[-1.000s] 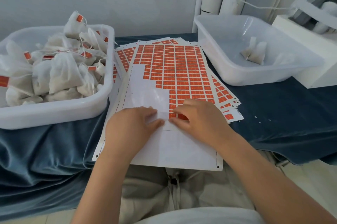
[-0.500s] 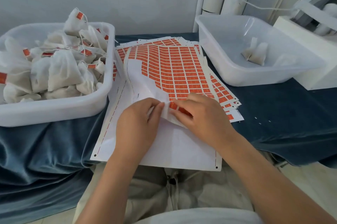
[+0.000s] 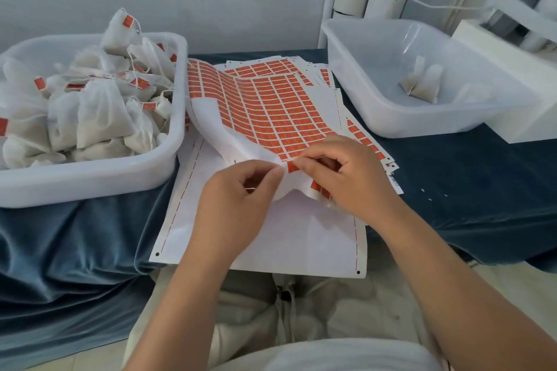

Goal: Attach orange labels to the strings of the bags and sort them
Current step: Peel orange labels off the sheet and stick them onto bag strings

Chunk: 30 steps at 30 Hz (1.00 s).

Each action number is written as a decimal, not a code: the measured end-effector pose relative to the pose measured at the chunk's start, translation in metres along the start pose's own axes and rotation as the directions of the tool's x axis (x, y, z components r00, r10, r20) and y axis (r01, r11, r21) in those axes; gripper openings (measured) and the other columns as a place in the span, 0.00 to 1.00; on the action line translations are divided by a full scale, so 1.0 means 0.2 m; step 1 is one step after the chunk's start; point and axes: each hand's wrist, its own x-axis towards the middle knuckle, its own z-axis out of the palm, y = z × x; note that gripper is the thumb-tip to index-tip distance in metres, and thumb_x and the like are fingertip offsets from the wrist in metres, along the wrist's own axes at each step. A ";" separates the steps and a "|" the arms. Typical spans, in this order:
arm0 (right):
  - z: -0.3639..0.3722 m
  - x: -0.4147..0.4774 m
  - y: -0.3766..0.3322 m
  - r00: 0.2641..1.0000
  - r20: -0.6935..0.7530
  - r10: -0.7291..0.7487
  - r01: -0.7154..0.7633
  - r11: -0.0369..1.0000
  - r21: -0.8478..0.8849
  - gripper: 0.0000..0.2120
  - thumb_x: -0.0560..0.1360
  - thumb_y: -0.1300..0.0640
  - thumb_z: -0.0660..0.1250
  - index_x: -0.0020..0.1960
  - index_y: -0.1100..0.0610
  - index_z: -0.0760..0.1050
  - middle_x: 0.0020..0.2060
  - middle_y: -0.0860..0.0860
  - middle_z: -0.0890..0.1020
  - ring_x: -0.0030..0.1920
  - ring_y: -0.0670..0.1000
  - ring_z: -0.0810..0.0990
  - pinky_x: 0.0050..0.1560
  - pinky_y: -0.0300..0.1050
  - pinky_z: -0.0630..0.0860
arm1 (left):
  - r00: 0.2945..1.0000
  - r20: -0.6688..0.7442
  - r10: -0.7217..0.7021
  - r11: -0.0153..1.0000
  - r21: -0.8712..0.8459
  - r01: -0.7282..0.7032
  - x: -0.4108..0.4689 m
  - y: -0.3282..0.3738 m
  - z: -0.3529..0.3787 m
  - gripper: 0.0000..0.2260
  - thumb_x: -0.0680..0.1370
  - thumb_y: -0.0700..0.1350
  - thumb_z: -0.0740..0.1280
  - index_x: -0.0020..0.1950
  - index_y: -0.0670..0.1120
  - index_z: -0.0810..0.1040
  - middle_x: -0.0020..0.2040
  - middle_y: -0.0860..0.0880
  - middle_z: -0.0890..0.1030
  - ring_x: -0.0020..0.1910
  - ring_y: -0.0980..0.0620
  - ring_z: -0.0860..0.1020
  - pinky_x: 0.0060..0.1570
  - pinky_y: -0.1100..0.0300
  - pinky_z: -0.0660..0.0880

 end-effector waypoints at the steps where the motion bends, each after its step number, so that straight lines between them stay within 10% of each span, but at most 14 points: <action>1: 0.00 0.00 0.00 1.000 0.001 -0.006 0.006 1.000 0.018 0.06 0.78 0.38 0.67 0.52 0.37 0.80 0.50 0.39 0.85 0.54 0.41 0.81 0.52 0.29 0.76 | 0.999 0.015 -0.052 0.994 -0.090 0.053 0.00 -0.01 0.00 0.07 0.81 0.55 0.70 0.45 0.61 0.86 0.37 0.64 0.83 0.37 0.64 0.80 0.31 0.73 0.72; 5: 0.03 -0.02 -0.02 0.996 -0.076 0.046 -0.035 0.989 0.142 0.06 0.78 0.43 0.72 0.52 0.39 0.77 0.40 0.44 0.82 0.44 0.47 0.83 0.46 0.34 0.80 | 0.988 0.077 -0.131 0.956 -0.254 0.146 0.01 0.00 0.00 0.09 0.83 0.52 0.70 0.44 0.60 0.87 0.29 0.60 0.79 0.25 0.60 0.74 0.25 0.70 0.69; 12: 0.07 -0.06 -0.01 0.871 -0.224 -0.437 0.315 0.847 -0.429 0.09 0.79 0.55 0.76 0.50 0.61 0.83 0.44 0.55 0.84 0.45 0.53 0.83 0.48 0.43 0.80 | 0.986 -0.142 -0.084 0.976 -0.210 0.053 -0.01 -0.01 0.04 0.07 0.81 0.53 0.72 0.45 0.59 0.87 0.41 0.63 0.86 0.41 0.62 0.82 0.36 0.73 0.73; 21: 0.07 -0.07 -0.12 0.992 0.022 -0.123 0.124 0.963 -0.237 0.10 0.81 0.43 0.69 0.55 0.49 0.82 0.44 0.34 0.75 0.41 0.37 0.74 0.46 0.22 0.69 | 1.000 -0.005 0.029 0.981 -0.194 -0.030 0.00 0.00 -0.04 0.09 0.83 0.48 0.69 0.47 0.56 0.88 0.42 0.59 0.87 0.42 0.59 0.83 0.40 0.69 0.76; 30: 0.00 -0.05 -0.12 0.967 0.201 -0.158 0.205 0.949 -0.238 0.11 0.81 0.50 0.67 0.40 0.46 0.71 0.32 0.37 0.71 0.39 0.42 0.75 0.40 0.30 0.68 | 0.966 0.226 0.122 0.990 0.039 -0.134 -0.01 0.02 -0.11 0.08 0.82 0.52 0.67 0.46 0.59 0.85 0.38 0.63 0.83 0.36 0.62 0.80 0.37 0.72 0.72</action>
